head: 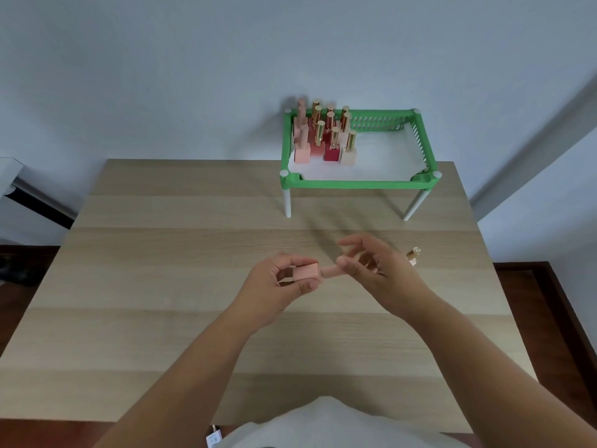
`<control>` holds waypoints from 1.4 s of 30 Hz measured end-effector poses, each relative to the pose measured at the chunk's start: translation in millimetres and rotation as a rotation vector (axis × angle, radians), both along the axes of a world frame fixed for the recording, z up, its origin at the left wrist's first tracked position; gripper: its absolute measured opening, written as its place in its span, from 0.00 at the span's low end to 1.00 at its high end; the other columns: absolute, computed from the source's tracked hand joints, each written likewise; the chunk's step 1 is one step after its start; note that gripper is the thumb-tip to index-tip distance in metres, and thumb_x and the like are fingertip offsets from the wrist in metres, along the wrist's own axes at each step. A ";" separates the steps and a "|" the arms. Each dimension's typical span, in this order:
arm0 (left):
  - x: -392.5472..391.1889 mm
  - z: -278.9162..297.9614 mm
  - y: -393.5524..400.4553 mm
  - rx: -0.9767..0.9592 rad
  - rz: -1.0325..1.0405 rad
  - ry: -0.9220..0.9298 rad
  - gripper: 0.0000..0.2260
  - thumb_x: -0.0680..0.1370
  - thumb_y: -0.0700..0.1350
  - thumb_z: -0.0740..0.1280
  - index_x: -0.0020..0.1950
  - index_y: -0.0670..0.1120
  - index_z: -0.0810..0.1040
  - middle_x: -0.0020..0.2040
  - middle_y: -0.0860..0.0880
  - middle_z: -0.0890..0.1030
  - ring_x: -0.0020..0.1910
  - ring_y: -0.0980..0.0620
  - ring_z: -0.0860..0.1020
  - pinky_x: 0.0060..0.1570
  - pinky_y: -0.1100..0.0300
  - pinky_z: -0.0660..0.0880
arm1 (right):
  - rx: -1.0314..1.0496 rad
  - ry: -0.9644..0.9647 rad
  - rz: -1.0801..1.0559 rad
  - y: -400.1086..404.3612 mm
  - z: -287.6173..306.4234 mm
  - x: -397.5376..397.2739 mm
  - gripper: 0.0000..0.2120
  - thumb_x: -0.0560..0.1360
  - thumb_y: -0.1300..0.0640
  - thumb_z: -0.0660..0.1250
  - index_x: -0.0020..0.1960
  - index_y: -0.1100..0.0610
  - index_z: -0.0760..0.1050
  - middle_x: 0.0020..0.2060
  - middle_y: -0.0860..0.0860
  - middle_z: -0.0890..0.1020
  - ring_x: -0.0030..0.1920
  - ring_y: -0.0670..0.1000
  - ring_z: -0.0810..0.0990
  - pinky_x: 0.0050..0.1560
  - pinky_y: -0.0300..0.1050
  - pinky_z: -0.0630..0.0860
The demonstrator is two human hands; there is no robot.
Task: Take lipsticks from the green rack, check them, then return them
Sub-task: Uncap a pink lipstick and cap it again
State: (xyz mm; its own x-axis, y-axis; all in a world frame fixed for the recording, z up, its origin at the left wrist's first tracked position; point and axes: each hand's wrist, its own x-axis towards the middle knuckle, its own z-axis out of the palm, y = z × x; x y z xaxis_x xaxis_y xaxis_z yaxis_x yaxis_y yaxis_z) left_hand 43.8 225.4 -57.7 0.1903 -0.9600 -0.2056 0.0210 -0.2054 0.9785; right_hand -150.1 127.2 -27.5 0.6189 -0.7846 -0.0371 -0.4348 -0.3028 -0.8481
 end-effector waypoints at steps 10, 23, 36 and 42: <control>0.2 -3.9 -3.1 -0.019 0.023 -0.075 0.13 0.69 0.41 0.77 0.50 0.54 0.84 0.53 0.43 0.80 0.54 0.49 0.81 0.49 0.62 0.78 | -0.082 -0.060 0.025 3.7 -2.4 -0.7 0.10 0.72 0.61 0.71 0.51 0.50 0.78 0.41 0.45 0.81 0.42 0.44 0.79 0.45 0.35 0.76; 4.5 -6.8 -0.4 -0.039 0.001 -0.155 0.14 0.69 0.43 0.77 0.50 0.59 0.83 0.52 0.46 0.80 0.54 0.52 0.80 0.51 0.61 0.78 | -0.167 0.055 0.081 8.5 -2.2 2.1 0.14 0.70 0.58 0.73 0.55 0.50 0.77 0.47 0.44 0.78 0.49 0.42 0.77 0.54 0.37 0.74; 9.3 -5.1 1.0 -0.055 -0.028 -0.169 0.14 0.70 0.40 0.77 0.52 0.54 0.83 0.49 0.52 0.79 0.53 0.55 0.80 0.52 0.60 0.79 | -0.171 0.105 -0.032 10.1 -8.4 7.3 0.07 0.75 0.48 0.65 0.53 0.45 0.77 0.40 0.35 0.79 0.49 0.38 0.73 0.47 0.31 0.65; 11.9 -5.3 1.7 -0.051 -0.025 -0.175 0.13 0.70 0.41 0.76 0.52 0.54 0.83 0.49 0.50 0.78 0.53 0.54 0.80 0.52 0.60 0.79 | -0.216 0.115 0.093 12.1 -8.2 10.2 0.13 0.70 0.55 0.73 0.53 0.46 0.77 0.47 0.40 0.77 0.51 0.44 0.74 0.51 0.39 0.72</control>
State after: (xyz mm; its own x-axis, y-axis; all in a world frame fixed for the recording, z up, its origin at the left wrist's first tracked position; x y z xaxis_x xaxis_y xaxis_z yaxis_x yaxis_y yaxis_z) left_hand 55.7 227.2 -63.0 0.1951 -0.9731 -0.1223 -0.1552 -0.1538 0.9759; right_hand -139.9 139.2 -35.7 0.6899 -0.7221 0.0509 -0.4864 -0.5145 -0.7061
